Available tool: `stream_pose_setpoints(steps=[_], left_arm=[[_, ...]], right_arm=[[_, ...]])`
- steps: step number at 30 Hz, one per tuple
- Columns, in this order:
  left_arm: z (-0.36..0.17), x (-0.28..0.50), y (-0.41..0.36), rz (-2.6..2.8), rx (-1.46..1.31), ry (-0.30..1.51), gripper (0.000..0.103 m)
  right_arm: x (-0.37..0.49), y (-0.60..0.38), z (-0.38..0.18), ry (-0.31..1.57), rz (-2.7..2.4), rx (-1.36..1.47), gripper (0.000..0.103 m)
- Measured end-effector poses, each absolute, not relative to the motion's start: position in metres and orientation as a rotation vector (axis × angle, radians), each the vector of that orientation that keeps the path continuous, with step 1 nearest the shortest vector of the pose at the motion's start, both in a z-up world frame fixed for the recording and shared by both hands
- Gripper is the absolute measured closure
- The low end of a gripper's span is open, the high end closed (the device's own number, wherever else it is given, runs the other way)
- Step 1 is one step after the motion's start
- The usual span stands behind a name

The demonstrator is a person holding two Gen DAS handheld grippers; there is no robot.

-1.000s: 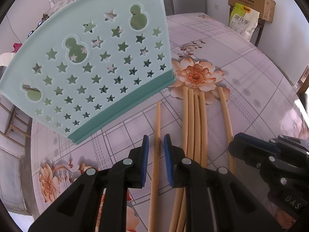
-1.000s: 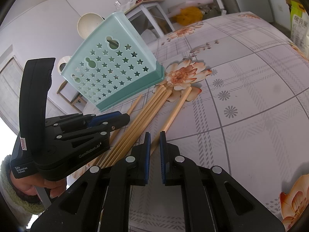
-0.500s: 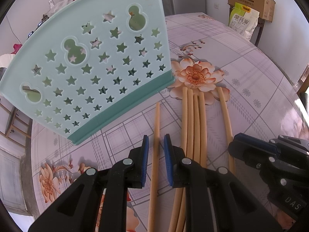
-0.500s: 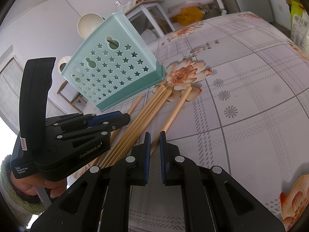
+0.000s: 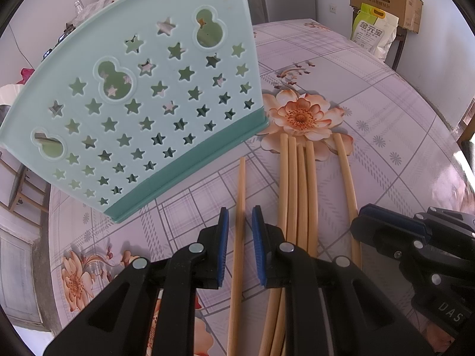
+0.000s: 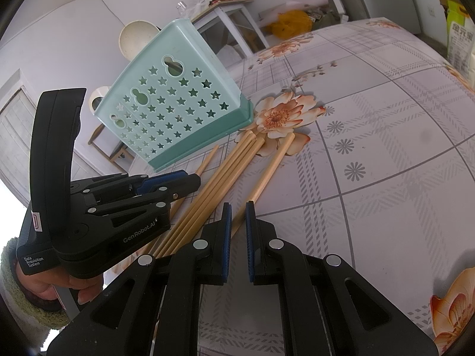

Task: Organize utensils
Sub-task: 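Close the left tool on a single wooden chopstick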

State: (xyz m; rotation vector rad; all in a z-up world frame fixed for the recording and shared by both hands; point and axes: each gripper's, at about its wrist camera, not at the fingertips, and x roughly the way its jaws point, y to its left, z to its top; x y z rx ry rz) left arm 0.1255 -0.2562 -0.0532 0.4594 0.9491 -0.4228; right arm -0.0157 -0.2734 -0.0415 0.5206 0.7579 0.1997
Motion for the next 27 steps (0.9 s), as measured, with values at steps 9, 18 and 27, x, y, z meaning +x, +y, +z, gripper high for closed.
stream_pose_setpoints(steps=[9, 18, 27], left_arm=[[-0.0532, 0.1258, -0.2568, -0.421, 0.461, 0.948, 0.088], [-0.053, 0.1252, -0.2585, -0.42, 0.461, 0.948, 0.088], [-0.0537, 0.1275, -0.2622, -0.417, 0.465, 0.945, 0.088]], right_arm=[[-0.0157, -0.274, -0.0417, 0.758, 0.2, 0.52, 0.097], [-0.0158, -0.2736, -0.0412, 0.758, 0.201, 0.522, 0.097], [-0.0151, -0.2724, -0.0412, 0.758, 0.202, 0.521, 0.097]])
